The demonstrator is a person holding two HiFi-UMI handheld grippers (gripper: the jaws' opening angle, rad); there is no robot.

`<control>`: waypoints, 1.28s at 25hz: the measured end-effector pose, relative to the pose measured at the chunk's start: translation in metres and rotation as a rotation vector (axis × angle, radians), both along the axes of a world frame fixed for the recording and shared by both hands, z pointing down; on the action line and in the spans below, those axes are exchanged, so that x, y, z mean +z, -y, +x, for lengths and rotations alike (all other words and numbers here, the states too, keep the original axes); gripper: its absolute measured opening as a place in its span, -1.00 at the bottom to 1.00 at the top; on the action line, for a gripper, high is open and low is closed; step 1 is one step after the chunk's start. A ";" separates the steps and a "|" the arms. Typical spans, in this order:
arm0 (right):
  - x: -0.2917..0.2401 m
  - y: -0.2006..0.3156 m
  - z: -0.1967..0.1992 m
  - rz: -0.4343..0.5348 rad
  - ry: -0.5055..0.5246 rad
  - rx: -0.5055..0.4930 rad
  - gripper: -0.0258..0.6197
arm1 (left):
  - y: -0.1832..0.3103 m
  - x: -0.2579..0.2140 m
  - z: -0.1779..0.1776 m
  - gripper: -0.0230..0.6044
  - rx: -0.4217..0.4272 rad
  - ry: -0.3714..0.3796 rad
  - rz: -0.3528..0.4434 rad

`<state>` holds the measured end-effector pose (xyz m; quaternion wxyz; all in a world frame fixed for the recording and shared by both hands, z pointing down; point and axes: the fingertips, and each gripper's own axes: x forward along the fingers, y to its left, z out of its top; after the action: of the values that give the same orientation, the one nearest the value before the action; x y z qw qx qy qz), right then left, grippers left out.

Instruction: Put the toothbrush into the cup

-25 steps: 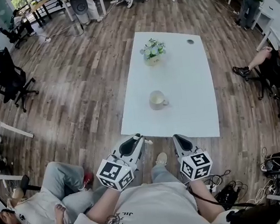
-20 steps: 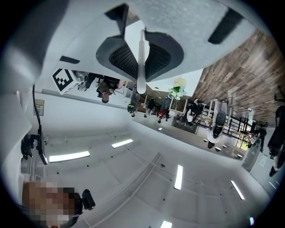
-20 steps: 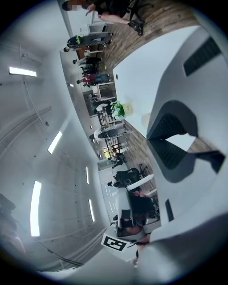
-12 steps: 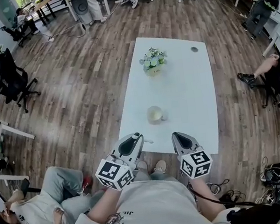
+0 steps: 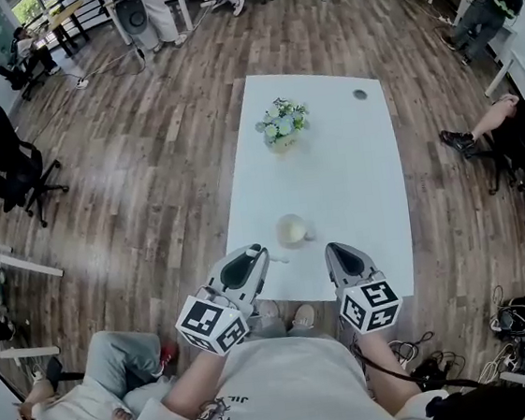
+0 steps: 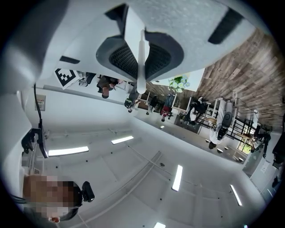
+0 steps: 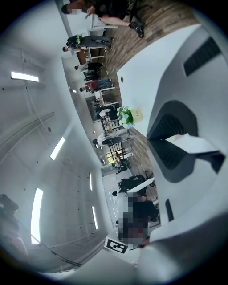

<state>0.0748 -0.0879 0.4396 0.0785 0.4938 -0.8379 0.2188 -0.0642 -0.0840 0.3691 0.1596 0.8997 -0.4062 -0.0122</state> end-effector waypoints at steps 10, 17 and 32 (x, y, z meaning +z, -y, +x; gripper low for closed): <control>0.018 0.023 0.007 -0.048 0.010 0.066 -0.86 | 0.040 0.015 0.001 -0.74 0.021 -0.017 -0.003; 0.027 0.041 0.012 -0.068 0.022 0.080 -0.86 | 0.068 0.034 0.006 -0.74 0.029 -0.007 -0.035; 0.069 0.053 0.008 -0.143 0.052 0.078 -0.86 | 0.099 0.091 0.016 -0.74 0.017 -0.009 -0.111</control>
<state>0.0826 -0.1413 0.5084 0.0833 0.5133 -0.8021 0.2936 -0.0478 -0.1833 0.4605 0.2111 0.8928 -0.3978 0.0075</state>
